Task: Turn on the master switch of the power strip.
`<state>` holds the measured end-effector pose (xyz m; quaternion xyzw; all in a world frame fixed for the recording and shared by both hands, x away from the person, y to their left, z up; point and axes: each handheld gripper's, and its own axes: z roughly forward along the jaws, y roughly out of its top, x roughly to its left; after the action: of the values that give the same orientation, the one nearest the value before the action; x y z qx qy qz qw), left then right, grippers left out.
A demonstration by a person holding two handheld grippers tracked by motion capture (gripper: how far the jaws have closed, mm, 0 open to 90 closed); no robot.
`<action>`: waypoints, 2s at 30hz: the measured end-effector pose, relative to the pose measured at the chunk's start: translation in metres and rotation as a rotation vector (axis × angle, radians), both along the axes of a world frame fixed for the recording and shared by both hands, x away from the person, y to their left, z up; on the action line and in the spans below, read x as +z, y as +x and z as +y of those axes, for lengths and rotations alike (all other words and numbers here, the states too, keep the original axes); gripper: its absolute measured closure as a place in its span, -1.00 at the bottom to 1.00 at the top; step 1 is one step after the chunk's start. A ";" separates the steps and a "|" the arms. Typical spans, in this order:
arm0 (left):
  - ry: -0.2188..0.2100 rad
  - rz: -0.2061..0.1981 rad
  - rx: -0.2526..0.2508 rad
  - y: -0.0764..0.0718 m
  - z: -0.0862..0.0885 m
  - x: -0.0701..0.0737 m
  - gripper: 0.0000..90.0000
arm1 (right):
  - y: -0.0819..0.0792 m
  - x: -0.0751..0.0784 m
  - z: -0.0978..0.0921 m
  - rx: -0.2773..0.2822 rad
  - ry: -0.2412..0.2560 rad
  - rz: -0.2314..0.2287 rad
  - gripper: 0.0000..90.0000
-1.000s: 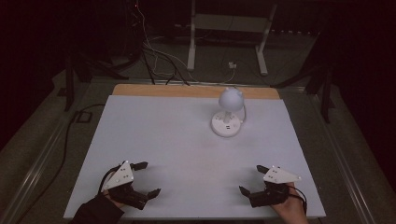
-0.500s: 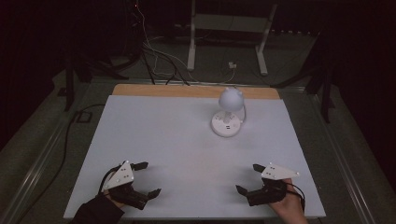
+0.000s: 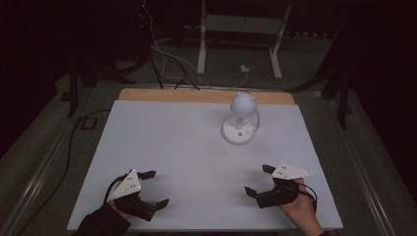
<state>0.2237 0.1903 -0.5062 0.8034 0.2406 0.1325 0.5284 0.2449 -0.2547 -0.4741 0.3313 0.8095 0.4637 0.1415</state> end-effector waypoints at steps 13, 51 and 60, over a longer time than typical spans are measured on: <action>0.000 0.000 -0.001 0.000 0.000 0.000 -1.00 | 0.019 0.013 -0.001 -0.032 -0.012 -0.013 -1.00; -0.009 0.004 -0.006 0.000 0.001 0.001 -1.00 | 0.086 0.040 0.006 -0.089 -0.023 -0.019 -1.00; -0.007 0.005 -0.008 0.000 0.001 0.000 -1.00 | 0.106 0.045 0.006 -0.111 -0.033 -0.019 -1.00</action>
<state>0.2238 0.1909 -0.5057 0.8027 0.2393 0.1275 0.5312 0.3505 -0.2490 -0.4294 0.3688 0.7960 0.4449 0.1801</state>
